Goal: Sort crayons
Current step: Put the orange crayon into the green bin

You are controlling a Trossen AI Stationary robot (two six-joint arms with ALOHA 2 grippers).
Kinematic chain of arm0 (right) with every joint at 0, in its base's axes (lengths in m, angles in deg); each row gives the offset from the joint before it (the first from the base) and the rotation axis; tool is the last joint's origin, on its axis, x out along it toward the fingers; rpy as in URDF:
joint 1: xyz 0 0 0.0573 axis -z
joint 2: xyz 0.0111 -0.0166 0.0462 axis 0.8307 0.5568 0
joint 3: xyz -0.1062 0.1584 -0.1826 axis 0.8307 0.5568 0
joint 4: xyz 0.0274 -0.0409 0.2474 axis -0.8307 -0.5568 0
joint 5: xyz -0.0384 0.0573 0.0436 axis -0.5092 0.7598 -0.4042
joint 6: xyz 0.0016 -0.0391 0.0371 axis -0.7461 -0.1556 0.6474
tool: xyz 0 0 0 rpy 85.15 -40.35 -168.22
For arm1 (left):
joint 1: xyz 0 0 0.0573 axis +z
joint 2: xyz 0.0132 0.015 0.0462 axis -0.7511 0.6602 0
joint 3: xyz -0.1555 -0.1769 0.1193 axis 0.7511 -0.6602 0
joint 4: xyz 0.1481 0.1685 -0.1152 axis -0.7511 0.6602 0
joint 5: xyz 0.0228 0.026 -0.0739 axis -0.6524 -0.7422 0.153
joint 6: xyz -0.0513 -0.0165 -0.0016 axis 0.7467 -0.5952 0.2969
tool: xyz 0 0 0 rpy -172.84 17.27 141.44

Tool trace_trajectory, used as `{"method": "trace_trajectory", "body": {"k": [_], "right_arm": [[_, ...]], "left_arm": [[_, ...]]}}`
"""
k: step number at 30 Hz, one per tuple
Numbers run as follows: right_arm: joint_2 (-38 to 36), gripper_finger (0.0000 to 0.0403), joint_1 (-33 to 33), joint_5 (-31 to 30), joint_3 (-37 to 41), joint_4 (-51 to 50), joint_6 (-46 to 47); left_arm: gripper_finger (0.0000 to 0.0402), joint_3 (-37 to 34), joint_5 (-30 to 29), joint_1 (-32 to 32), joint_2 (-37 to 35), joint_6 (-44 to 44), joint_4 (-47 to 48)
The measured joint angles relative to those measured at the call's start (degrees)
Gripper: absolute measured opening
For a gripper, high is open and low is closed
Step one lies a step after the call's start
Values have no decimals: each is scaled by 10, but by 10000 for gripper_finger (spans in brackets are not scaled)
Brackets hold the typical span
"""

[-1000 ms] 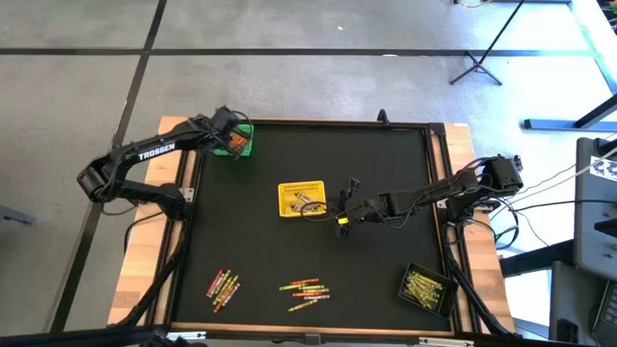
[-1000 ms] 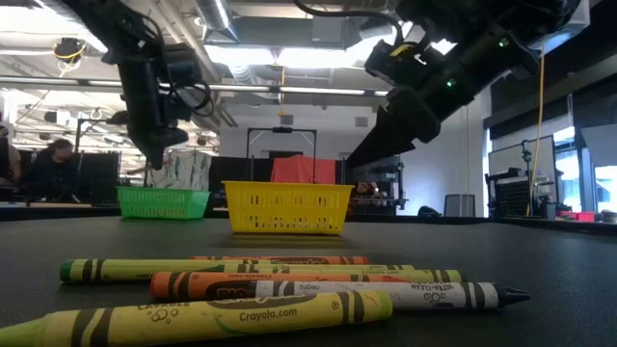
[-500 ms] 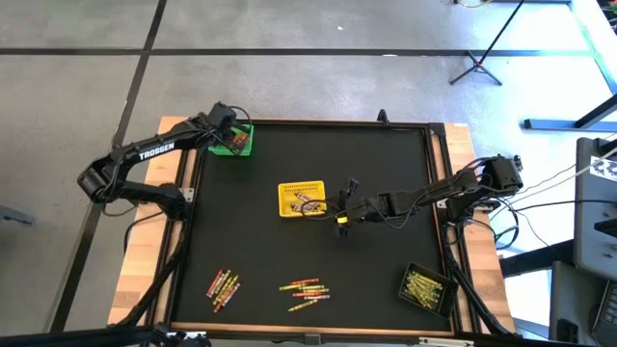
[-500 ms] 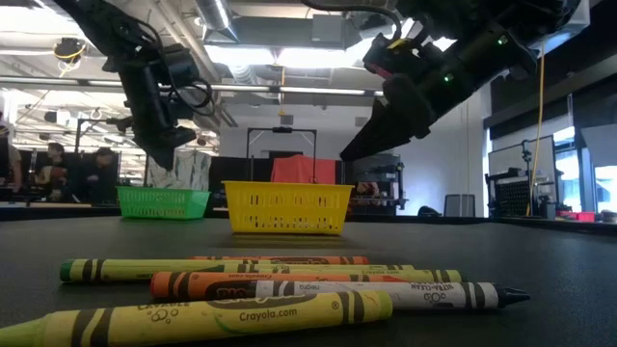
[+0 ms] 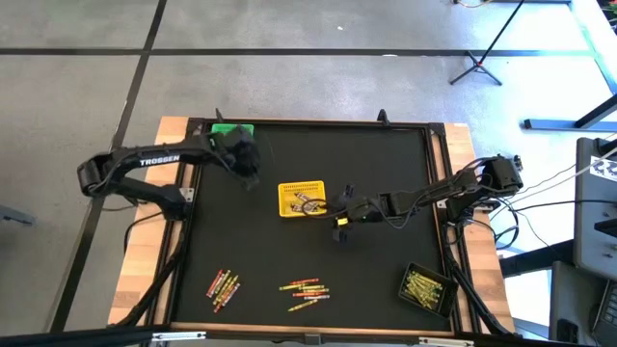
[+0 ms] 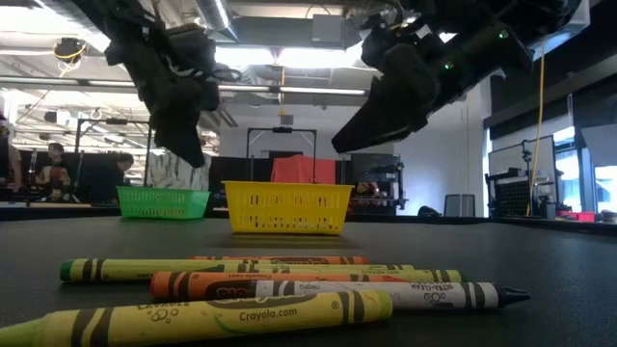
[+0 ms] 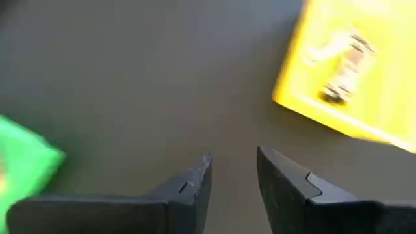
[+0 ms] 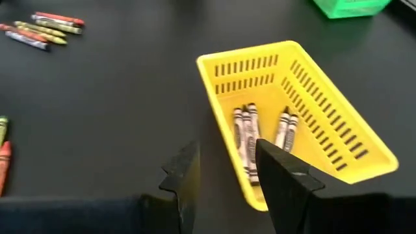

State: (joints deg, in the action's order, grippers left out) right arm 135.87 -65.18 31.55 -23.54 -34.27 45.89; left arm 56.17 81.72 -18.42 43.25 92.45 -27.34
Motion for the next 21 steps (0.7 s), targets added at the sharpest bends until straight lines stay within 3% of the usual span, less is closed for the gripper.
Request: {"method": "trace_trajectory", "body": {"k": [11,21], "right_arm": [[0,145,-70,-55,0,20,-18],[10,145,-127,-55,0,76,-19]], "left_arm": [[106,-1,-27,-223,0,173,50],[106,-1,-31,-427,0,440,52]]}}
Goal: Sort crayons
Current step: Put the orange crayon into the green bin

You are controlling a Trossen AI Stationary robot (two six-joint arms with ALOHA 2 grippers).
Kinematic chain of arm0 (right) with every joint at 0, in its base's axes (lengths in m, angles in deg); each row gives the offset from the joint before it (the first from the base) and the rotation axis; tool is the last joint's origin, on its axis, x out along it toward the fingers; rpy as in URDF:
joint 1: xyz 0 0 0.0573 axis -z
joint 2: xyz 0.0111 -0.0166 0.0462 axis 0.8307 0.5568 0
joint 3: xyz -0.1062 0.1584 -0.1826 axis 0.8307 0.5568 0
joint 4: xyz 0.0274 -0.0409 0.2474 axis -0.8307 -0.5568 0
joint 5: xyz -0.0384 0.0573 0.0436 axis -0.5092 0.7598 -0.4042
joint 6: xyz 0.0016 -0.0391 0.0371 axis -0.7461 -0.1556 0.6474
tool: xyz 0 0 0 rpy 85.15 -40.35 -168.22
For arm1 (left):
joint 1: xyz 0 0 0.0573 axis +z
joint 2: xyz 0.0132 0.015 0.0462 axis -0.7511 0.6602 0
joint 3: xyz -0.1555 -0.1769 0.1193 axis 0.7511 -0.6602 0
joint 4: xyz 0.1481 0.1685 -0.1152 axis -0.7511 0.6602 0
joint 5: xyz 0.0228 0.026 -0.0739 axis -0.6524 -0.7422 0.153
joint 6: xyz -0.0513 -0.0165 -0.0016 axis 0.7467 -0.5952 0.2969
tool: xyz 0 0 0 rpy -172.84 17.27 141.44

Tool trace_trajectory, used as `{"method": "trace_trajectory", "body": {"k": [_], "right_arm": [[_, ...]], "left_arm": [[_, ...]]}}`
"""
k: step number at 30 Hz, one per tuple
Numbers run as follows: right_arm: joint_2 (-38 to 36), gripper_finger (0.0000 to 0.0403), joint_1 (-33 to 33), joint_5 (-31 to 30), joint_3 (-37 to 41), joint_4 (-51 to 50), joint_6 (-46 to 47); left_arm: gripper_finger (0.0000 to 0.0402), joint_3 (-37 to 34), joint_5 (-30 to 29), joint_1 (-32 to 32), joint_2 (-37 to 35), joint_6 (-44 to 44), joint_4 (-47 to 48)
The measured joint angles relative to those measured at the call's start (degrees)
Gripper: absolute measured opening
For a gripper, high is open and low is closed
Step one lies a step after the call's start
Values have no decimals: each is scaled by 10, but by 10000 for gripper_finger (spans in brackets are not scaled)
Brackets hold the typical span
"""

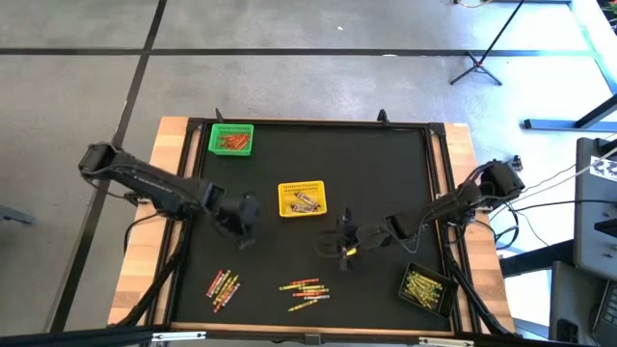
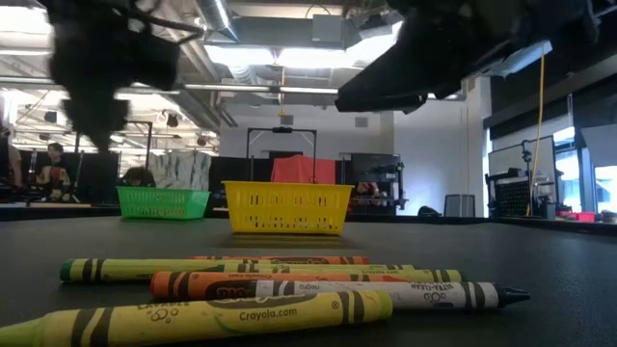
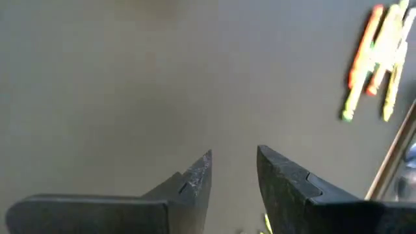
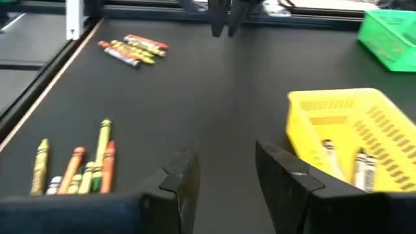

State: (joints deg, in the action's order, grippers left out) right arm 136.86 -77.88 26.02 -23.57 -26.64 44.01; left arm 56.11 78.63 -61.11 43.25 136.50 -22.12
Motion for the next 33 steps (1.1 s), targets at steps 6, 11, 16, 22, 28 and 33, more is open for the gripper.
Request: {"method": "trace_trajectory", "body": {"k": [6,11,16,22,28,33], "right_arm": [[56,145,-40,6,0,64,0],[97,145,-68,5,-1,132,14],[119,145,-76,5,-9,164,7],[137,145,-75,5,-15,175,15],[139,145,-75,5,-15,188,15],[139,145,-75,5,-21,194,12]], "left_arm": [[105,0,-39,-117,0,141,36],[105,0,-59,-199,0,247,45],[105,0,-72,-270,7,342,47],[105,0,-69,-341,53,422,47],[105,0,-53,-384,99,487,40],[105,0,-63,-403,127,499,13]]}}
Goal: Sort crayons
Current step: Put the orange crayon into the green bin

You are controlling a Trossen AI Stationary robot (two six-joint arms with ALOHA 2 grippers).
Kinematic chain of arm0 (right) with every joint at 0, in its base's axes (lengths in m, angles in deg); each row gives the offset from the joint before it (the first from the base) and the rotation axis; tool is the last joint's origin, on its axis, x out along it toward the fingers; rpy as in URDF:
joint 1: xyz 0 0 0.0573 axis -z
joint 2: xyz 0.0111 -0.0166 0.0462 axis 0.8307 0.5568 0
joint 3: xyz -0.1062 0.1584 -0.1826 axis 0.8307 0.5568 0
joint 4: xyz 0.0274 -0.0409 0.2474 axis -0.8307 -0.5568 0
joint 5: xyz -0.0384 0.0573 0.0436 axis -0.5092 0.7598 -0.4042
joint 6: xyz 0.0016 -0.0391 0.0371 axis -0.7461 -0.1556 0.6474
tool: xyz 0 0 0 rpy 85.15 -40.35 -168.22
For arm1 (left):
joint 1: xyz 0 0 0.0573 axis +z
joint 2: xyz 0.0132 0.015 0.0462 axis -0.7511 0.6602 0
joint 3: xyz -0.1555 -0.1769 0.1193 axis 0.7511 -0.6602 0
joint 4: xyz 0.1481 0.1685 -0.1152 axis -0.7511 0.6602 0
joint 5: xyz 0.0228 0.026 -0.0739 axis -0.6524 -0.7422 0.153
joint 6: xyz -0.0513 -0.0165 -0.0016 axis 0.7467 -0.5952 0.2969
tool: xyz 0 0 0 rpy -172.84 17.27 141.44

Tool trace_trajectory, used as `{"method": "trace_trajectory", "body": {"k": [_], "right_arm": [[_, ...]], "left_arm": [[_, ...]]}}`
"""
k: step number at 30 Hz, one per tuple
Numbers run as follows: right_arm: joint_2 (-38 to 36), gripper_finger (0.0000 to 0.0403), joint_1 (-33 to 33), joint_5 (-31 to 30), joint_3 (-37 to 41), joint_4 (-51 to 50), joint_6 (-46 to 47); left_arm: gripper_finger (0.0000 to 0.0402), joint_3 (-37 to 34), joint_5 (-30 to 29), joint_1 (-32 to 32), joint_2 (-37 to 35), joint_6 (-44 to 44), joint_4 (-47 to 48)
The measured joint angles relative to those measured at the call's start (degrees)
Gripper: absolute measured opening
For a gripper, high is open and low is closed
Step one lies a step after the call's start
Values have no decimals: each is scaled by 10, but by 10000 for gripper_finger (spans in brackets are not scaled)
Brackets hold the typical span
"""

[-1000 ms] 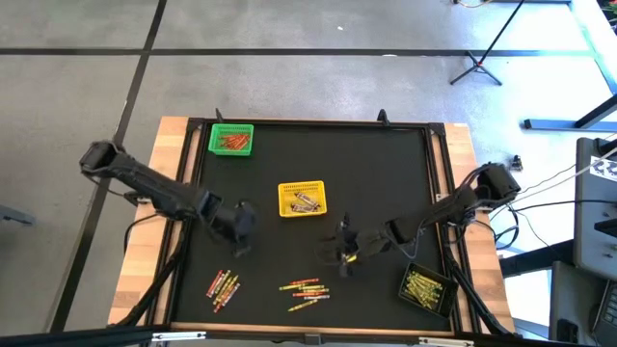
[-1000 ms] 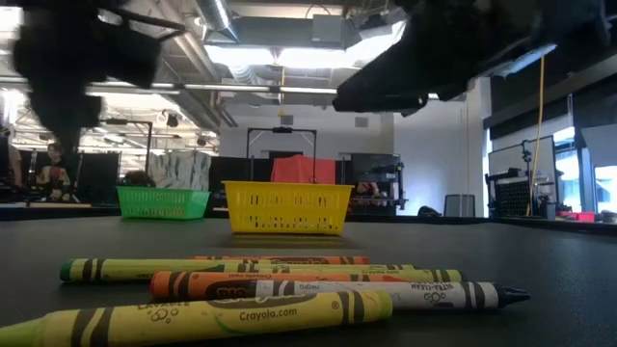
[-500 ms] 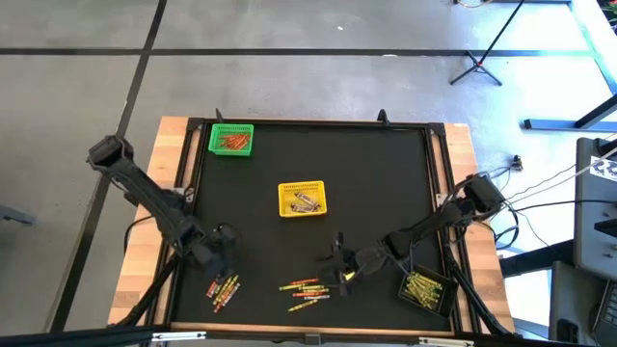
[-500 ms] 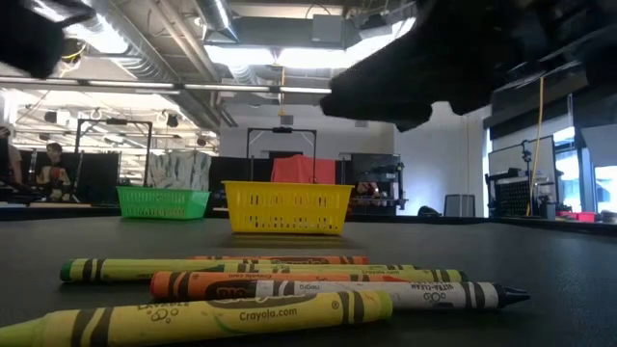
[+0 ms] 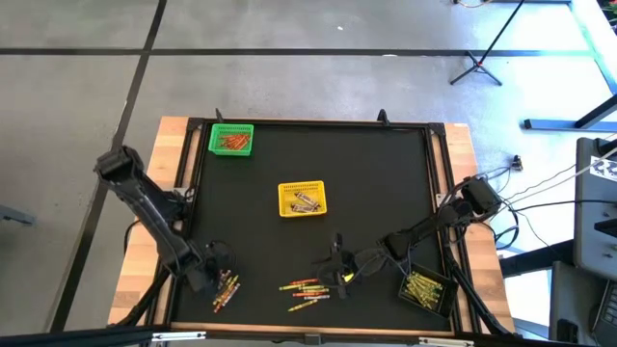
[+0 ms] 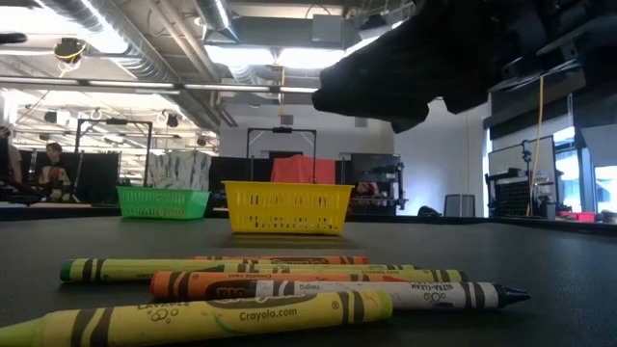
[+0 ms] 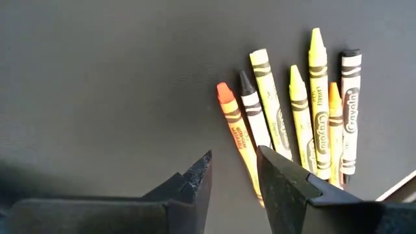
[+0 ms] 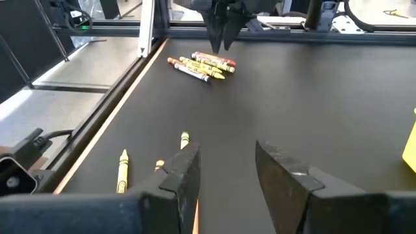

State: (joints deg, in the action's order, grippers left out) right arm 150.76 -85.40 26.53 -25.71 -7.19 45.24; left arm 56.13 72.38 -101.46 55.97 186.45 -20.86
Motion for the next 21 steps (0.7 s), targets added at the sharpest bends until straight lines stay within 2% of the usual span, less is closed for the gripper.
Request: {"method": "trace_trajectory", "body": {"k": [21], "right_arm": [[0,145,0,0,0,-2,-1]], "left_arm": [[97,2,-19,-9,48,-8,-1]]}}
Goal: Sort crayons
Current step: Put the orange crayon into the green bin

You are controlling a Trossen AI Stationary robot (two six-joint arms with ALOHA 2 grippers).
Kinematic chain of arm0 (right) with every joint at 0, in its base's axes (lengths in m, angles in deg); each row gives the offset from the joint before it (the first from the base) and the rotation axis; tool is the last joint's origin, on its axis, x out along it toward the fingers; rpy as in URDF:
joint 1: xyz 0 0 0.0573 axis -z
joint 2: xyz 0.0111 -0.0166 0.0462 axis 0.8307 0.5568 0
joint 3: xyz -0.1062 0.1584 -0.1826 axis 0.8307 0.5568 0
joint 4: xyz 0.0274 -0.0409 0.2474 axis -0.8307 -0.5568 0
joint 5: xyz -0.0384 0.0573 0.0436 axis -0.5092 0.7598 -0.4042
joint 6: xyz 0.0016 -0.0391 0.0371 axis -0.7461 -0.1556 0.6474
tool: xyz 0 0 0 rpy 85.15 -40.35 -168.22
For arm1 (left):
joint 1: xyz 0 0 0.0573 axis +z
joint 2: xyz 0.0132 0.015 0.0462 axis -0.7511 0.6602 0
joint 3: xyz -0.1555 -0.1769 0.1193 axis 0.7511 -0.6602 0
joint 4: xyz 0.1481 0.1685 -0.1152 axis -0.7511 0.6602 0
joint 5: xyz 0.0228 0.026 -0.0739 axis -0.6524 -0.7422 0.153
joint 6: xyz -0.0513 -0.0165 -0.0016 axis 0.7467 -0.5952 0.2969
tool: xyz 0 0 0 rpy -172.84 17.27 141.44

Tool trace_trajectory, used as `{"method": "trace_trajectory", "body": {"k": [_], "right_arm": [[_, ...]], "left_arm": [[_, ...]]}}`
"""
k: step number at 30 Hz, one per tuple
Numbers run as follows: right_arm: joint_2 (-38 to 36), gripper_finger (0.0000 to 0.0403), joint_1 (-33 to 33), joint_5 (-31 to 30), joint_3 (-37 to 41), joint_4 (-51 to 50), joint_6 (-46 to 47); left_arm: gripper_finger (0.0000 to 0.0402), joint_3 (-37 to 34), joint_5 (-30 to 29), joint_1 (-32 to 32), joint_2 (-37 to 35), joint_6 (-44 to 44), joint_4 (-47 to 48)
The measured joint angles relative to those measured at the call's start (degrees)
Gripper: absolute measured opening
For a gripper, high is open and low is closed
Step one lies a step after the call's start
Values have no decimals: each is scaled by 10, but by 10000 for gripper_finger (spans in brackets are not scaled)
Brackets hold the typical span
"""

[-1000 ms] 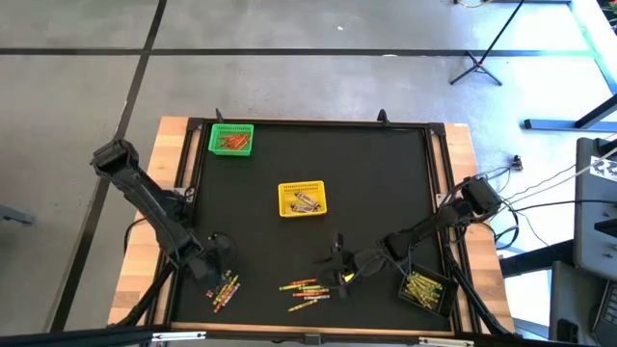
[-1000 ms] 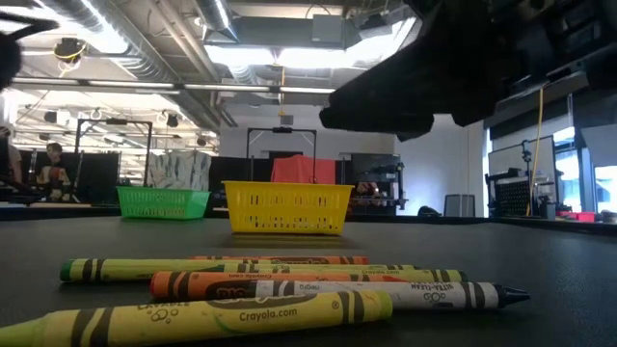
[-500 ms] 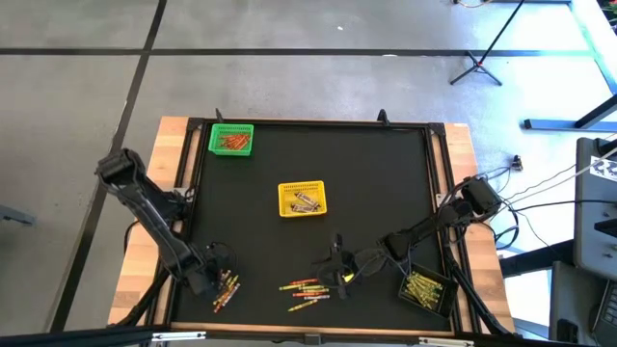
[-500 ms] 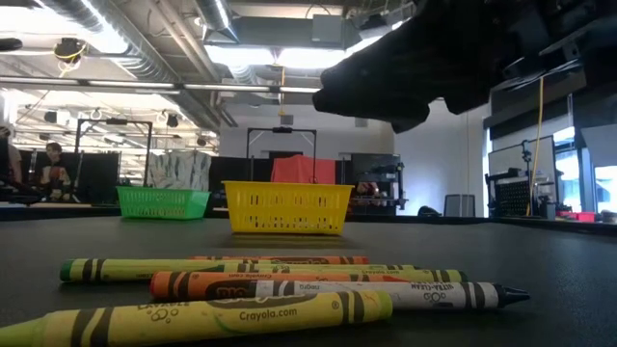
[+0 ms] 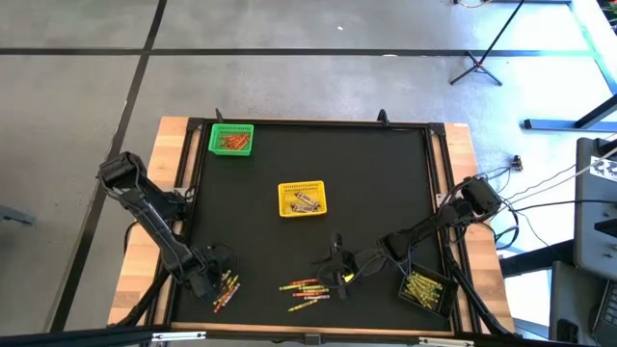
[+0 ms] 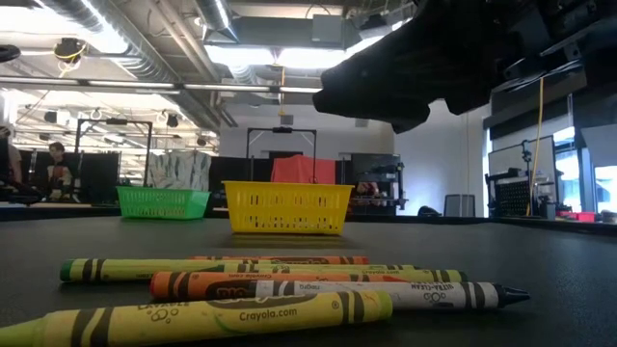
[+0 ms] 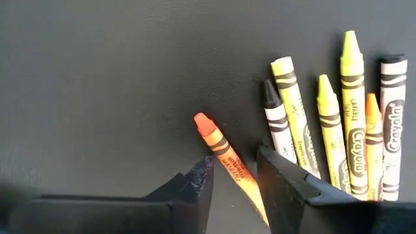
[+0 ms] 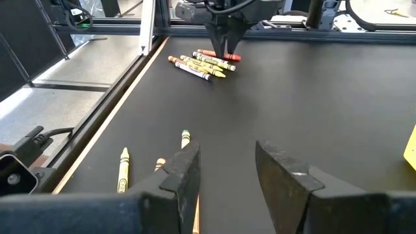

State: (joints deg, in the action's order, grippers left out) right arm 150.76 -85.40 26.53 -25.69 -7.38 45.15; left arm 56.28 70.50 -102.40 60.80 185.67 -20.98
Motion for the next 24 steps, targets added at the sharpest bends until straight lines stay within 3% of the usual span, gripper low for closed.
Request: {"method": "trace_trajectory", "body": {"k": [13,19,24], "right_arm": [[0,145,0,0,0,0,0],[0,145,0,0,0,0,0],[0,145,0,-5,0,2,0]], "left_arm": [[21,0,1,0,0,-70,1],[11,-1,11,4,-16,-74,25],[11,27,-29,18,-62,-85,96]]}}
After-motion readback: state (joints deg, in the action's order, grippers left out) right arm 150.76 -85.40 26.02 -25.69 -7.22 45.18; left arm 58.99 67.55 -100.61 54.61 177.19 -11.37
